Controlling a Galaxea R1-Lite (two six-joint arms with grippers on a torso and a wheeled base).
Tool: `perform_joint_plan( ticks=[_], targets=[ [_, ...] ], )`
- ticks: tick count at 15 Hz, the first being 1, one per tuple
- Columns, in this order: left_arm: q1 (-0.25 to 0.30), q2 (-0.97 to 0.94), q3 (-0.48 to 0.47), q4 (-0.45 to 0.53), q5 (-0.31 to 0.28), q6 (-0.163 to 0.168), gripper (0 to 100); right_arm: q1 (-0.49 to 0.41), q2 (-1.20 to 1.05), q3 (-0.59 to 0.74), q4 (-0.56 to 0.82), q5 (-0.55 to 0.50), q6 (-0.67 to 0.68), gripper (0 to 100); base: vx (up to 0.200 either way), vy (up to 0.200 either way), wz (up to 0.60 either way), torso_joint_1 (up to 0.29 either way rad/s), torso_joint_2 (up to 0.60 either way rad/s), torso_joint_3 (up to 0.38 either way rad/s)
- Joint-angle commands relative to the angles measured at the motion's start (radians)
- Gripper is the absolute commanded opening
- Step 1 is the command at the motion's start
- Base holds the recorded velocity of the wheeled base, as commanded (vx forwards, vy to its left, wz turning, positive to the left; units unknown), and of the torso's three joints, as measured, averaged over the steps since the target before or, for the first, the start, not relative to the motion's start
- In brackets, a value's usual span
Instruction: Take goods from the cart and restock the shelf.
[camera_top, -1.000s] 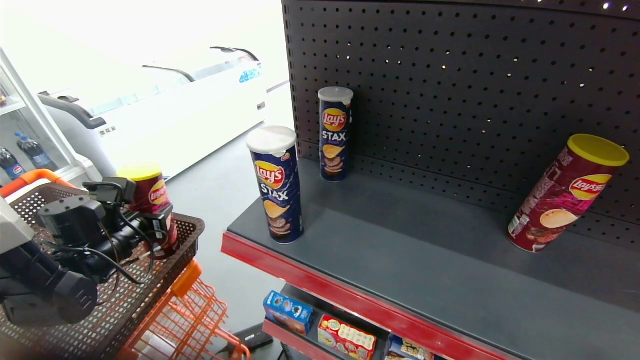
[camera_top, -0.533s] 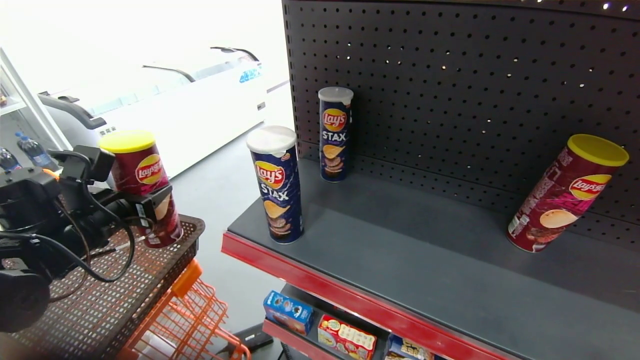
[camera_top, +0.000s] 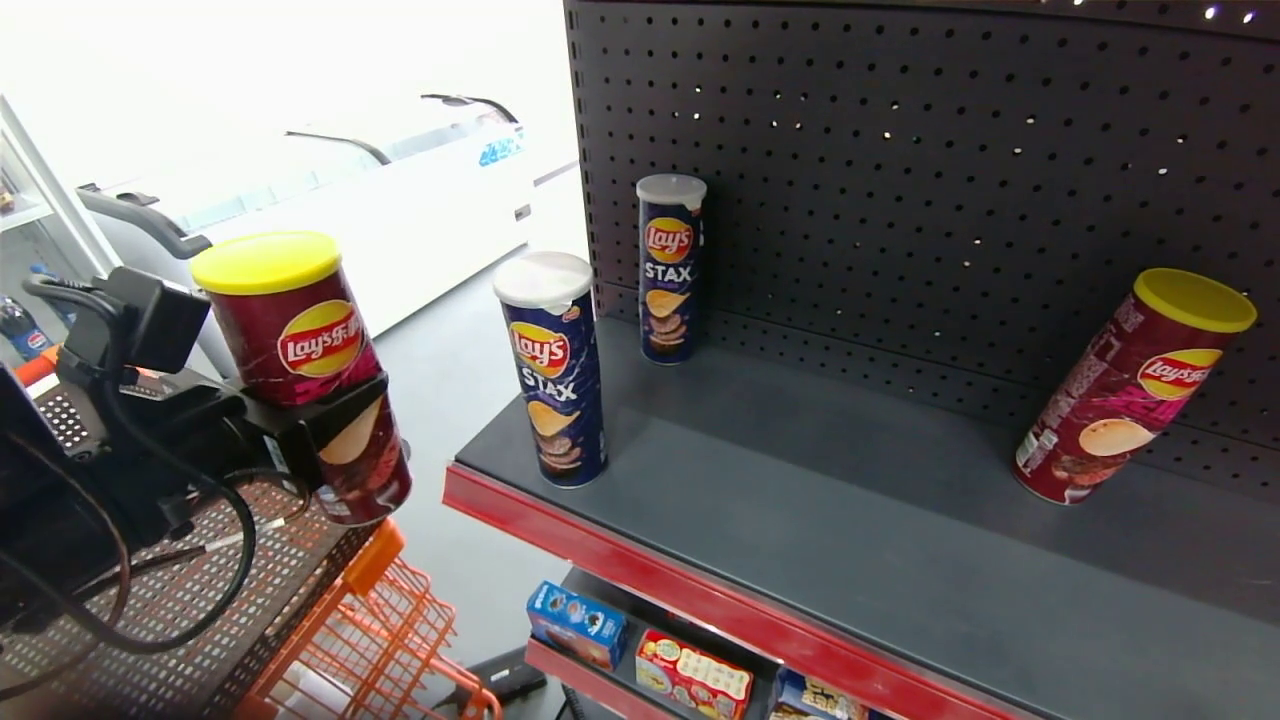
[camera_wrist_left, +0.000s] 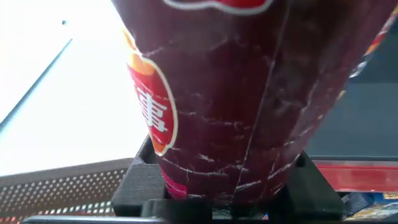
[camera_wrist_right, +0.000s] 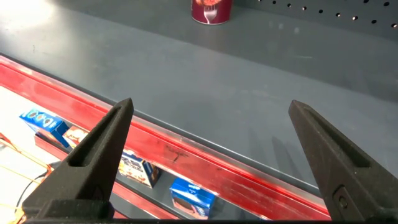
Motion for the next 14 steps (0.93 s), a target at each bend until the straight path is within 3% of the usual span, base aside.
perform_joint_plan(
  ticks=[1, 14],
  targets=[
    [-0.03, -0.041, 0.0, -0.002, 0.0, 0.0, 0, 0.0, 0.001, 0.0, 0.0, 0.001, 0.0, 100, 0.0, 0.0, 0.0, 0.0, 0.0, 0.0],
    [-0.233, -0.056, 0.059, -0.004, 0.016, 0.001, 0, 0.0, 0.001, 0.0, 0.0, -0.001, 0.0, 100, 0.0, 0.0, 0.0, 0.0, 0.0, 0.0]
  ],
)
